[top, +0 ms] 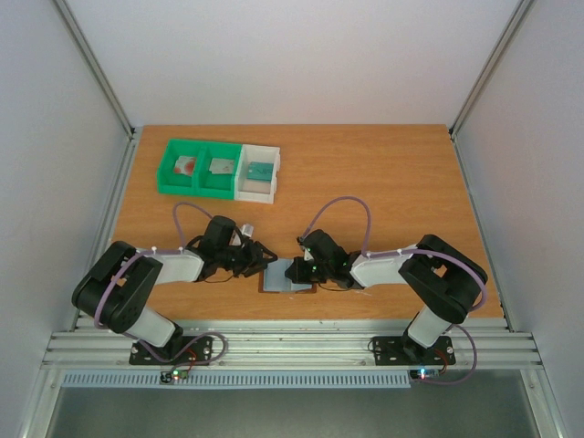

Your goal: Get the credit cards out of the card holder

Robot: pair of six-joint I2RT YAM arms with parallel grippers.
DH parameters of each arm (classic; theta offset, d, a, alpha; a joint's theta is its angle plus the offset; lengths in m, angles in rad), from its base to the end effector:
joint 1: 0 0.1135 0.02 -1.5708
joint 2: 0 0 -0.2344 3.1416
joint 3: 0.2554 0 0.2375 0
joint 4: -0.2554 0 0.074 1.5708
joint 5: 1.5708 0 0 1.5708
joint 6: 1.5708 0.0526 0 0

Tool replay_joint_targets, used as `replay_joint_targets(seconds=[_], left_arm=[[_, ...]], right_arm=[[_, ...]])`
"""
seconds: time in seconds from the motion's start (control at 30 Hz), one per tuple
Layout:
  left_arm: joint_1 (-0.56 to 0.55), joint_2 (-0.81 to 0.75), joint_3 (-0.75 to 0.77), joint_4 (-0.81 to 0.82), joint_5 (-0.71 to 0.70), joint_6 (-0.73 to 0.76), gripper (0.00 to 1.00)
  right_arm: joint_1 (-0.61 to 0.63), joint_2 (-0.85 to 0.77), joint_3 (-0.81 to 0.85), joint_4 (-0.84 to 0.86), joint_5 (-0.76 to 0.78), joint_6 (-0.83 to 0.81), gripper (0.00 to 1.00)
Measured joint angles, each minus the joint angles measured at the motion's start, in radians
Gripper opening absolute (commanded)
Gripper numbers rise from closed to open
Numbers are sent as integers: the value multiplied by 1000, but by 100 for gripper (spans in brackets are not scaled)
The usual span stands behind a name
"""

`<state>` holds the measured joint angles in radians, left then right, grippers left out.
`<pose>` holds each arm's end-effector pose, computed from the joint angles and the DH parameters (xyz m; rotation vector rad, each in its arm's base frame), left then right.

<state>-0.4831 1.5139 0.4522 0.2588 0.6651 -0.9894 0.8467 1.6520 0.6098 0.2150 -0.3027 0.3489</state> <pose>0.2074 -0.1454 0.0931 -0.3062 2.6624 -1.3994 0.1809 0.2282 0.0875 -0.7752 2.4343 0.8812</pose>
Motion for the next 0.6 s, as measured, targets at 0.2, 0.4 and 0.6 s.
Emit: replay_joint_targets(seconds=[0.2, 0.4, 0.6], left_arm=[[-43, 1, 0, 39, 4, -51, 45], [-79, 10, 0, 100, 11, -108, 44], [-115, -2, 16, 95, 2, -128, 40]], right_arm=[[-6, -6, -34, 56, 0, 9, 6], [-18, -12, -61, 102, -11, 22, 12], [-31, -75, -80, 60, -9, 24, 24]])
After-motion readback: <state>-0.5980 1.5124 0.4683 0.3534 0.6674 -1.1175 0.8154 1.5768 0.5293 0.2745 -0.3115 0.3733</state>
